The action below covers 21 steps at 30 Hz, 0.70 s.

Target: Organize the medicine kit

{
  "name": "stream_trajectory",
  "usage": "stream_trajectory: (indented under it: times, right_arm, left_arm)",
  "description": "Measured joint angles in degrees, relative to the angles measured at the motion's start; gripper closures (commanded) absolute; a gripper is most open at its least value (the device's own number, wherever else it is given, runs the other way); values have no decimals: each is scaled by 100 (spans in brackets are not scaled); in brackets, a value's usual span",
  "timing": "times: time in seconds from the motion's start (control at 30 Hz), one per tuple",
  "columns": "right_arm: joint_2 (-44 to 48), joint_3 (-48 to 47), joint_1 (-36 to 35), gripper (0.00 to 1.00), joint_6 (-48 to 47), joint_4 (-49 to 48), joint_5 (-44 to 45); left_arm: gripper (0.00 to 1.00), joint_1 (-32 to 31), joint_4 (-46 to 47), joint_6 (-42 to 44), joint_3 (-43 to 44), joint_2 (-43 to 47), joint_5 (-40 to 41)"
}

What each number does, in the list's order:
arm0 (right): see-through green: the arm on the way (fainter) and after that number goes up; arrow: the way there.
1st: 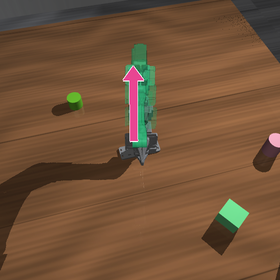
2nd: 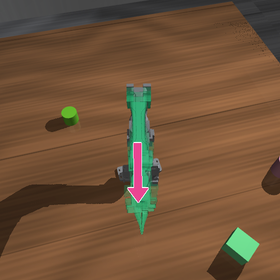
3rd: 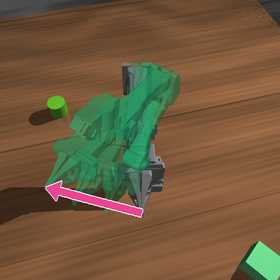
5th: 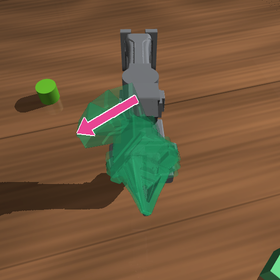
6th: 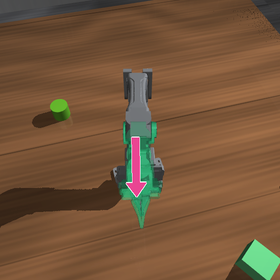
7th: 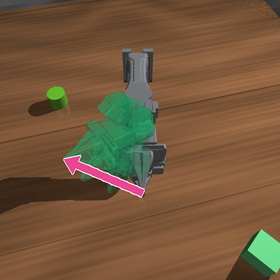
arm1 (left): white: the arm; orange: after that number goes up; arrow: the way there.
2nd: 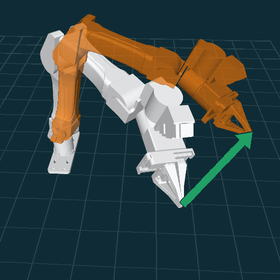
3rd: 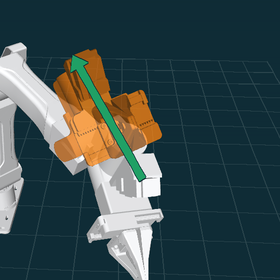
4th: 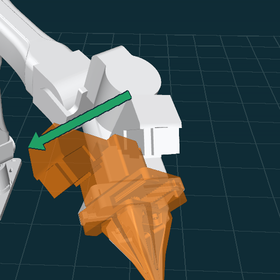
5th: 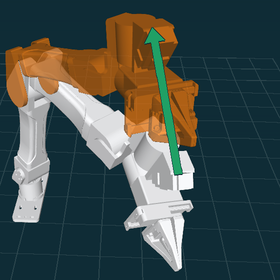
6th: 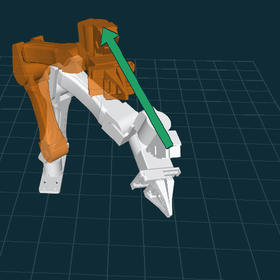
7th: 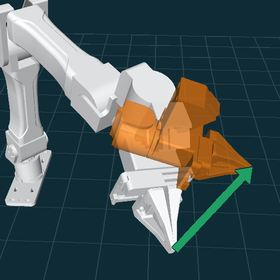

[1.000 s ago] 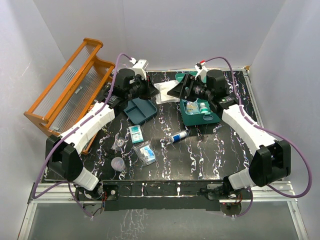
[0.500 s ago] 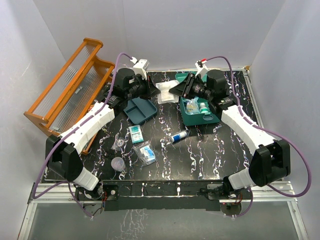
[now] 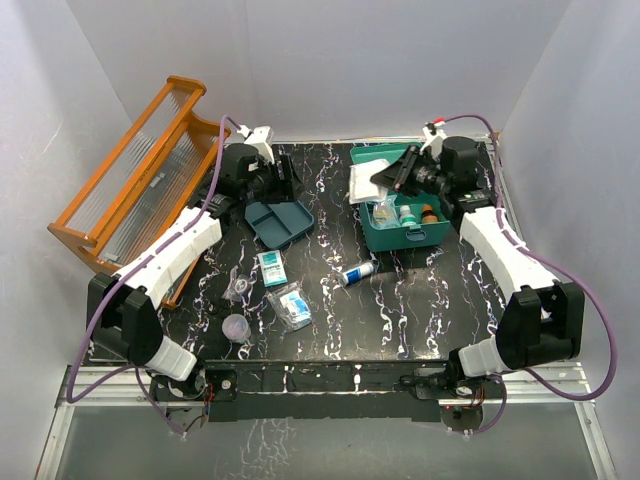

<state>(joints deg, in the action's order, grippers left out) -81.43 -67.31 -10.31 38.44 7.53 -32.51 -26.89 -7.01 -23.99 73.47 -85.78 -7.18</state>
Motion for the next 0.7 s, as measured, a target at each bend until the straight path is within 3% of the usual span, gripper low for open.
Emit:
stream_trajectory:
  times: [0.33,0.7]
  right_arm:
    - [-46,-31,1453,91,-699,944,-227]
    - [-1325,-907,1604,91,-1856,1956,-649]
  left_arm:
    - [23,63,-96,243,-31,-186,33]
    - [21,144,-411,848,400,-1056,-55]
